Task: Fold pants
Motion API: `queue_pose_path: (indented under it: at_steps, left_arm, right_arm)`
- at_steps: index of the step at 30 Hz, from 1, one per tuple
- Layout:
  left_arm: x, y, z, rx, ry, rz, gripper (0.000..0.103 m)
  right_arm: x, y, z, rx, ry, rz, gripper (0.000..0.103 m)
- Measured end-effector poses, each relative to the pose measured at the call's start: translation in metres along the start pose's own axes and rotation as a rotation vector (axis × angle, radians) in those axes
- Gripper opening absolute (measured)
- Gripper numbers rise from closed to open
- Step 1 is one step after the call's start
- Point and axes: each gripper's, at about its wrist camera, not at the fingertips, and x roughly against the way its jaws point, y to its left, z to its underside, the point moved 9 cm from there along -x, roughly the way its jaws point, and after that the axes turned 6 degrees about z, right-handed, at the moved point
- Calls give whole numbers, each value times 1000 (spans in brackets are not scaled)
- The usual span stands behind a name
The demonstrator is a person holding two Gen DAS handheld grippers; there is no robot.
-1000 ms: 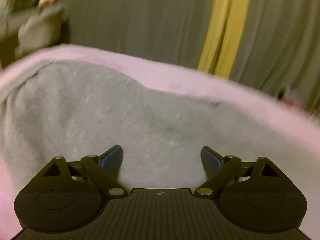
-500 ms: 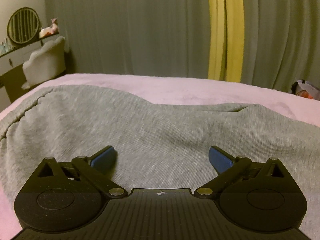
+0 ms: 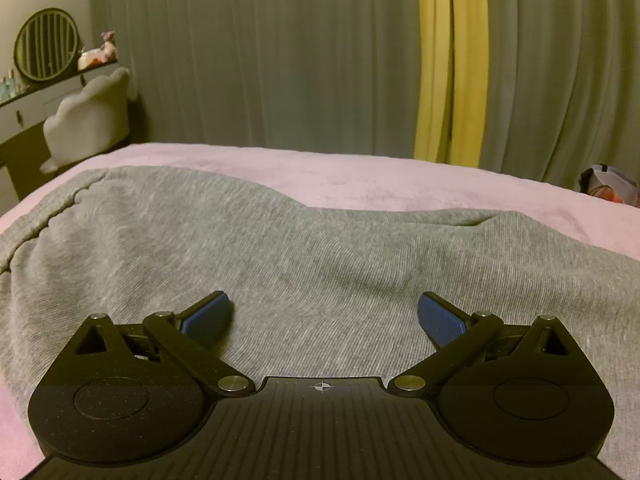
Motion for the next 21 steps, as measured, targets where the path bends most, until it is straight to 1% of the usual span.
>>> queue_pose_path:
  at_steps: [1,2,3,5,6,7,8,12,13,14,15,16,17,18,19,20,21]
  left_arm:
    - [0,0,0,0,0,0,103]
    - [0,0,0,-1,-1,0,103]
    - [0,0,0,-1,-1,0,103]
    - [0,0,-1,1,-1,1,103]
    - [0,0,0,1,-1,2,103]
    - [0,0,0,2,-1,3,103]
    - [0,0,0,3,0,3,103]
    - [0,0,1,2,-1,2,103]
    - [0,0,1,2,-1,2,103]
    - [0,0,0,2,-1,3,103]
    - [0,0,1,2,-1,2,103]
    - [0,0,1,2,-1,3,103]
    - [0,0,1,3,0,3,103]
    - [0,0,0,4,0,4,103]
    - [0,0,0,4,0,4,103]
    - [0,0,0,3,-1,4,103]
    - [0,0,0,3,0,3,103]
  right_arm:
    - [13,17,-2,47,-42,-83,7]
    - [20,28,-1,96,-57,-116,7]
    - [20,34,2,140,-43,-114,7]
    - [7,30,15,156,40,-92,8]
    - [-1,24,22,148,87,-65,8]
    - [-8,18,27,144,123,-35,8]
    - [-10,14,29,139,147,-23,8]
    - [-6,12,26,182,139,1,8]
    - [2,10,20,187,109,9,8]
    - [7,7,11,190,63,38,8]
    - [14,-1,-1,177,-8,102,12]
    - [15,-12,-12,155,-72,197,21]
    - [16,-26,-18,131,-115,318,47]
    - [16,-40,-21,106,-118,415,62]
    - [16,-48,-21,75,-110,437,62]
    - [19,-52,-20,35,-110,423,62]
    - [22,-53,-17,-10,-107,389,62]
